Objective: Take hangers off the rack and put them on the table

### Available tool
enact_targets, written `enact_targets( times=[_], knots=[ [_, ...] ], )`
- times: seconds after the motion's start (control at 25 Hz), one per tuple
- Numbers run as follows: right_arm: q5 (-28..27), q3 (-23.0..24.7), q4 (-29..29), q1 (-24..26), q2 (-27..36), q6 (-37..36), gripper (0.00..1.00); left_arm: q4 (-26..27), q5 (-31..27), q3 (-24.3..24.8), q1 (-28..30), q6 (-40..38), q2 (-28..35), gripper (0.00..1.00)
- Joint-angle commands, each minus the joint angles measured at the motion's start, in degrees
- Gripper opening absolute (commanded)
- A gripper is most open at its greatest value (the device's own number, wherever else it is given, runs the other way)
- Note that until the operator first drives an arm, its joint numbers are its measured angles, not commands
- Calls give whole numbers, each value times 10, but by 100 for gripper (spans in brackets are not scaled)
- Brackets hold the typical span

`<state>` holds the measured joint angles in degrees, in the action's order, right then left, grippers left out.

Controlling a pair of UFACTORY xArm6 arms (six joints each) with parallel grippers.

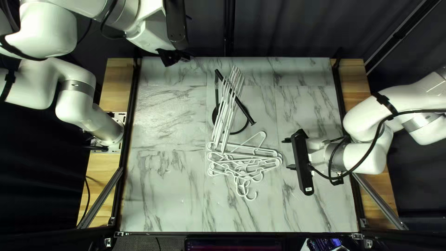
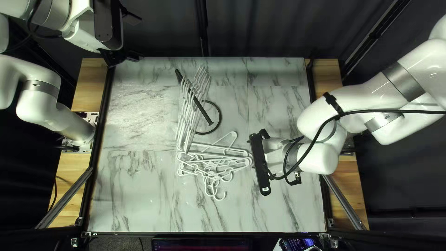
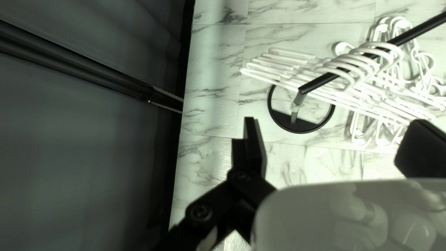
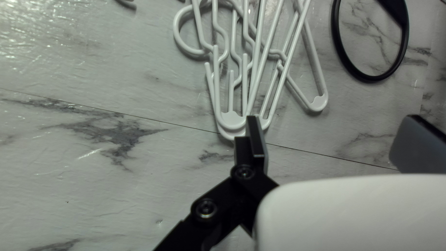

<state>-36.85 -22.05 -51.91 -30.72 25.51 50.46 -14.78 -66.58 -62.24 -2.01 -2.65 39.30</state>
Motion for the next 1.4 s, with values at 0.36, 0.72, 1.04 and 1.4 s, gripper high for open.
enact_targets(
  times=[0.36, 0.72, 1.04, 1.4],
  knots=[
    [-298, -118, 348, 94, 257, -465, 100, 0, 0, 0, 0, 0, 0, 100],
    [-338, -121, 381, 117, 314, -489, 100, 0, 0, 0, 0, 0, 0, 100],
    [-461, -245, 420, 170, 320, -565, 100, 0, 0, 0, 0, 0, 0, 100],
    [-535, -326, 438, 252, 298, -517, 100, 0, 0, 0, 0, 0, 0, 100]
  ],
)
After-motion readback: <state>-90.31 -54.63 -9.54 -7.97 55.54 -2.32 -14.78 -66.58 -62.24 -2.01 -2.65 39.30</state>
